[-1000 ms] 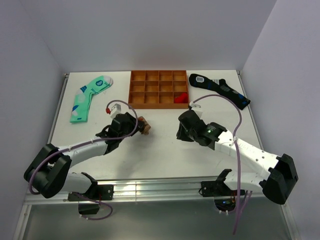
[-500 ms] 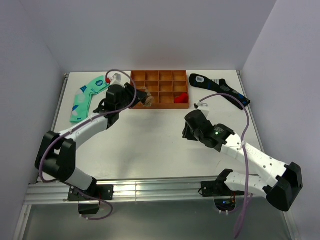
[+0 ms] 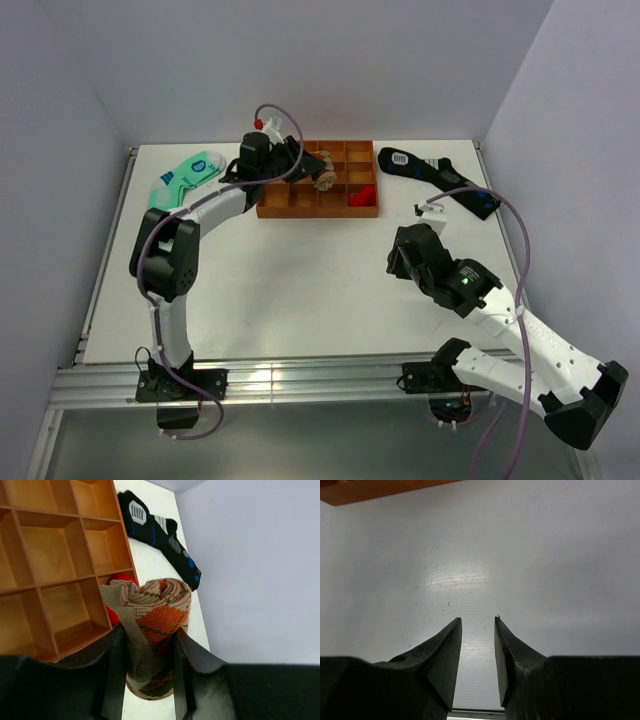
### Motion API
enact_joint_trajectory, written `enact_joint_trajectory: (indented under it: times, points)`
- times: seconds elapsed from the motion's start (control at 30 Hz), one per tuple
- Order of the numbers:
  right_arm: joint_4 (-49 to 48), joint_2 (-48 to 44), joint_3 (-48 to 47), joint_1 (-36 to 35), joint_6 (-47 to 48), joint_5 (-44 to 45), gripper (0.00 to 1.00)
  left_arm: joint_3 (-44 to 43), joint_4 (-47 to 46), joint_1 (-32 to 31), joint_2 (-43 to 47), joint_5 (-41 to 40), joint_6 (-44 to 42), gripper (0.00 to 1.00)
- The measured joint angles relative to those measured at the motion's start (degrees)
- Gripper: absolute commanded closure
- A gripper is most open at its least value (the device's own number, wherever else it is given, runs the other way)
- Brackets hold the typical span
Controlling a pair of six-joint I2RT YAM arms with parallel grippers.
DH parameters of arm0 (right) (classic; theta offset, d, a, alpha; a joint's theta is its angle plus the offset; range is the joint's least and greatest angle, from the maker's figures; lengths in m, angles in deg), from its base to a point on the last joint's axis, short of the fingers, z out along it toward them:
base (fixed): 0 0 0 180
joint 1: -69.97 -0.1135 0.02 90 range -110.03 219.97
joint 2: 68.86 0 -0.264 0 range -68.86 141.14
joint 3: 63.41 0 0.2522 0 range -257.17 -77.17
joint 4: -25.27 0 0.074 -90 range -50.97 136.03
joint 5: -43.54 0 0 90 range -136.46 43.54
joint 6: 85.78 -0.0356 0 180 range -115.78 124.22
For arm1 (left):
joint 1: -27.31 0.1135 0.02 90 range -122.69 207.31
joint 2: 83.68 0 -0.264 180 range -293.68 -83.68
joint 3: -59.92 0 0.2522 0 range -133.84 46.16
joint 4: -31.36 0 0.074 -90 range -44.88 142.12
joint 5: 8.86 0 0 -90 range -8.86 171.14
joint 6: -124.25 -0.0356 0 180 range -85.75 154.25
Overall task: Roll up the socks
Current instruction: Place the sock in the storage box.
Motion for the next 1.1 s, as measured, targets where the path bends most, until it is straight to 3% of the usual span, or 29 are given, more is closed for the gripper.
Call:
enact_joint_trajectory:
  times: [0.23,0.7,1.1]
  points:
    - [0.07,-2.95,0.15,0.48,1.86,0.42,0.60,-9.49,-0.74,0.28,-11.34,9.16,-0.57,1.00]
    - [0.04,-4.83,1.51,0.63,3.17,0.83,0.60,-17.66,-2.58,0.83,-24.44,16.48,2.75,1.00]
    - [-0.11,-4.96,2.12,0.63,3.93,0.09,0.61,-27.87,13.09,0.92,-27.76,15.13,-0.96,1.00]
